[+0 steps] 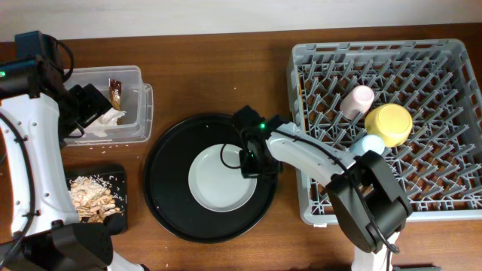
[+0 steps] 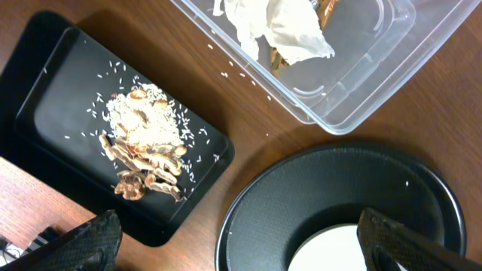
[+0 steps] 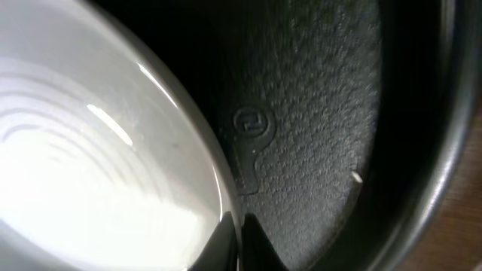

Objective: Sort waste into correct bins and load items into the dishwasher rack
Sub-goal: 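Reach the right gripper to the white plate rim and grasp it, then carry the plate to the rack's back corner and stand it upright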

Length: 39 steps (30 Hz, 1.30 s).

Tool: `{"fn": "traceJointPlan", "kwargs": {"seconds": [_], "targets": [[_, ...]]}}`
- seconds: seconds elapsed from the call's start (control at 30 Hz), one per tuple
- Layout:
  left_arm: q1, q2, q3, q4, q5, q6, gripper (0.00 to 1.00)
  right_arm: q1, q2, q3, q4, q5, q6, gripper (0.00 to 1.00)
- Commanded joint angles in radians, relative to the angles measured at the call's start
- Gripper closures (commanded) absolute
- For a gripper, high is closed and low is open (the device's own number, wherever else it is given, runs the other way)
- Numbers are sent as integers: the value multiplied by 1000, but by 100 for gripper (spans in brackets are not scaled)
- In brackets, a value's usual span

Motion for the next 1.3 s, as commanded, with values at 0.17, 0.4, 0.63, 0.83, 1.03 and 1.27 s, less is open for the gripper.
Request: {"fn": "traceJointPlan", "kwargs": {"seconds": [0.17, 0.4, 0.63, 0.83, 1.03, 1.27], "targets": [[2, -8, 8, -2, 3, 9, 1, -246, -39, 585, -488, 572, 3, 96], [2, -8, 8, -2, 3, 9, 1, -494, -39, 612, -408, 746, 6, 96], [2, -8, 8, -2, 3, 9, 1, -477, -37, 580, -304, 730, 6, 96], [2, -8, 8, -2, 3, 9, 1, -397, -50, 465, -217, 734, -46, 96], [2, -8, 8, -2, 3, 9, 1, -294, -226, 727, -391, 453, -100, 1], [2, -8, 8, -2, 3, 9, 1, -703, -174, 720, -415, 191, -140, 96]]}}
